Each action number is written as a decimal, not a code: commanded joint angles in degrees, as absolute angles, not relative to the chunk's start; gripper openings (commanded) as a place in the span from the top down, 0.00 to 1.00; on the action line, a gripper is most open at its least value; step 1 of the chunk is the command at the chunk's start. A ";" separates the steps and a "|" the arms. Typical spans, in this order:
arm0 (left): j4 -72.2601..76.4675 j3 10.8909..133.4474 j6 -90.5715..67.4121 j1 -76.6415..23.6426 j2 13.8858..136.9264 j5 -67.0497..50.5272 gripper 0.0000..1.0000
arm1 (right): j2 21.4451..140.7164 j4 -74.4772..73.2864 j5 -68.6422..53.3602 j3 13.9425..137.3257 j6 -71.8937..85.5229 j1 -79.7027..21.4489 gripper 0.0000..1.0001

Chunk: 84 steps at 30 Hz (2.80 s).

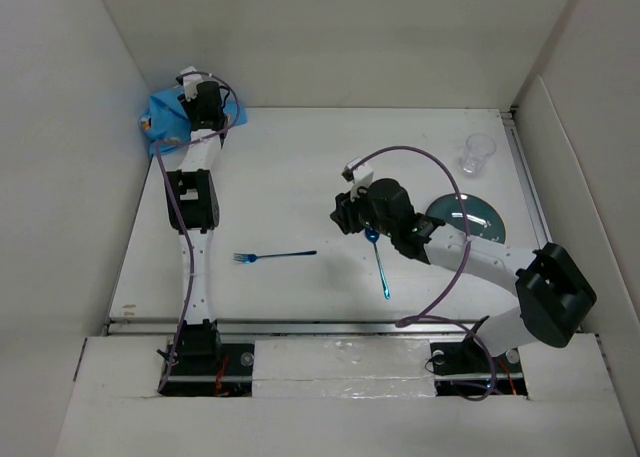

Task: Set the dinner table for one person

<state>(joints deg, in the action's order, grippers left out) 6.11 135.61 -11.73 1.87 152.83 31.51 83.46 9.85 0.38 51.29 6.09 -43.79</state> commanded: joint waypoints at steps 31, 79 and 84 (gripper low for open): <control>10.28 127.28 -9.49 2.55 145.04 29.00 1.00 | 72.34 9.49 -2.64 50.19 6.94 -34.80 0.55; -0.35 115.32 -28.77 7.57 137.93 -4.48 1.00 | 67.23 9.84 1.58 49.65 8.70 -41.13 0.54; 1.34 106.09 -21.72 5.10 130.70 -11.13 1.00 | 71.27 8.28 3.25 53.69 8.70 -41.13 0.49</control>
